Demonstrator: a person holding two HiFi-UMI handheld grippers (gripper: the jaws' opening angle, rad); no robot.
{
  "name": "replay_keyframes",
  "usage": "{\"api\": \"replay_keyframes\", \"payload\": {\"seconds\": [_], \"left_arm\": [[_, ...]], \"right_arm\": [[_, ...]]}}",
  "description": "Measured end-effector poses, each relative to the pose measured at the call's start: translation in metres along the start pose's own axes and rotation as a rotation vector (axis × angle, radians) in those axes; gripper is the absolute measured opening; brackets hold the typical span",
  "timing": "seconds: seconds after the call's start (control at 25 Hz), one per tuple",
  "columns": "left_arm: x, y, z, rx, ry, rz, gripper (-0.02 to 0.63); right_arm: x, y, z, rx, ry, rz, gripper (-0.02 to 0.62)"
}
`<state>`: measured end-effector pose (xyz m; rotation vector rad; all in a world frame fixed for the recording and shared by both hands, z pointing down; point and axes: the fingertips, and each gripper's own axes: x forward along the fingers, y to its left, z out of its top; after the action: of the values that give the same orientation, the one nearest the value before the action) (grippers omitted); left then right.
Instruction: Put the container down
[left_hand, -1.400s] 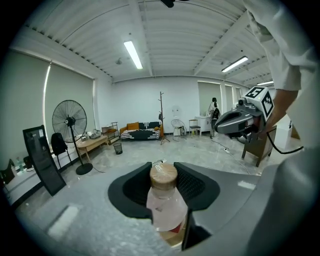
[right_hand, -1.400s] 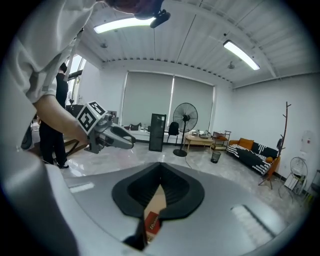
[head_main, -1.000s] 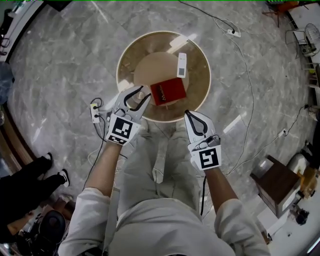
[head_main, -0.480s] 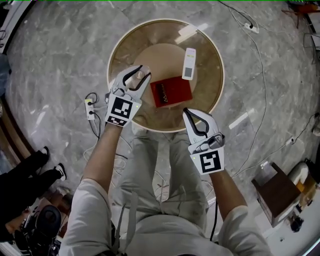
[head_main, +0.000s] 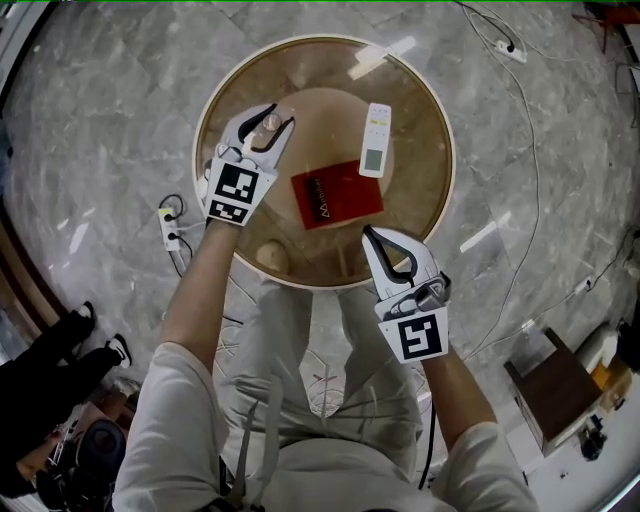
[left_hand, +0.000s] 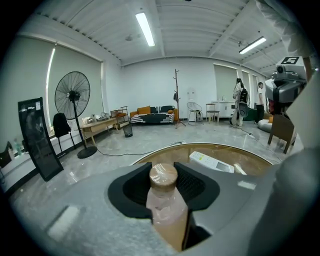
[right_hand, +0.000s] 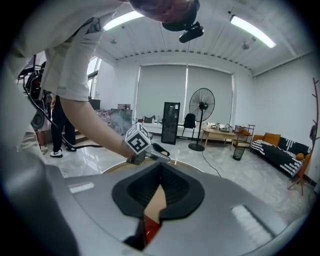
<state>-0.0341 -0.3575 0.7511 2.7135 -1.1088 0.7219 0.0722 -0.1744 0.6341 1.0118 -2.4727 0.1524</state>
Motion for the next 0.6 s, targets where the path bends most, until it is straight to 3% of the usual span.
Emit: {"api": "replay_keyframes", "payload": {"seconds": [0.6], "left_arm": [[0.027,0.011,-0.027,-0.013,-0.002,0.0,0.144]], "right_arm": [[0.02,-0.015,-0.028,0.04,0.002,-0.009,0.006]]}}
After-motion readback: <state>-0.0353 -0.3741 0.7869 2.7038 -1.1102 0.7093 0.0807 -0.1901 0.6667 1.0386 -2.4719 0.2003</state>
